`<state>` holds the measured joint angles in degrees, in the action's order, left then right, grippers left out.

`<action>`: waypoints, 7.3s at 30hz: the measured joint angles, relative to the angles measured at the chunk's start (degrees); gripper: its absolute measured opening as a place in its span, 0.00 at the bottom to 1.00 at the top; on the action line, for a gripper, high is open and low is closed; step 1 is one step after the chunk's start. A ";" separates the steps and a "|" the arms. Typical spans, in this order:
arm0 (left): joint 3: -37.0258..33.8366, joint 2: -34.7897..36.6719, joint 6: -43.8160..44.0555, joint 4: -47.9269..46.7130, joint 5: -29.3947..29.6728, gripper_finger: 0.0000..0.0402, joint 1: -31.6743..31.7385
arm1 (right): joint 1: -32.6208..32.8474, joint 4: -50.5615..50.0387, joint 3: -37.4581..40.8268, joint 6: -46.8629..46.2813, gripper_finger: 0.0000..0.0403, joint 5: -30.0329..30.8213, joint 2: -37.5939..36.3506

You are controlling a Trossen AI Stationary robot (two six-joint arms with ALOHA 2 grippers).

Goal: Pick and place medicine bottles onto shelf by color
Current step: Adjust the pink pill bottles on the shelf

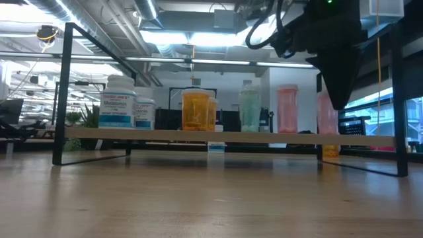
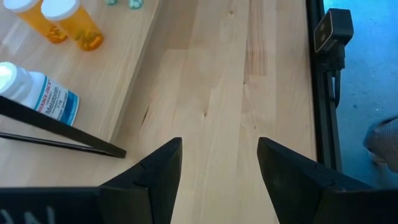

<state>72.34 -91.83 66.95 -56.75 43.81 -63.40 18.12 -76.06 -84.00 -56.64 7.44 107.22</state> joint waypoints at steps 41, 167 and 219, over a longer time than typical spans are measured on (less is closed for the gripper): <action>0.00 0.00 -0.11 -0.07 0.04 0.51 0.00 | -1.04 -3.52 -4.84 7.04 0.57 1.28 -0.07; 0.01 0.00 -1.59 -0.20 0.02 0.51 0.00 | -4.15 0.40 0.67 22.96 0.48 -9.07 -0.02; 0.02 0.00 -1.57 -0.20 0.02 0.51 -0.02 | -8.06 7.35 0.56 28.72 0.31 -1.38 -0.13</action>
<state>72.36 -91.83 65.39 -56.95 43.83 -63.42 10.06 -68.71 -83.44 -27.92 6.07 107.09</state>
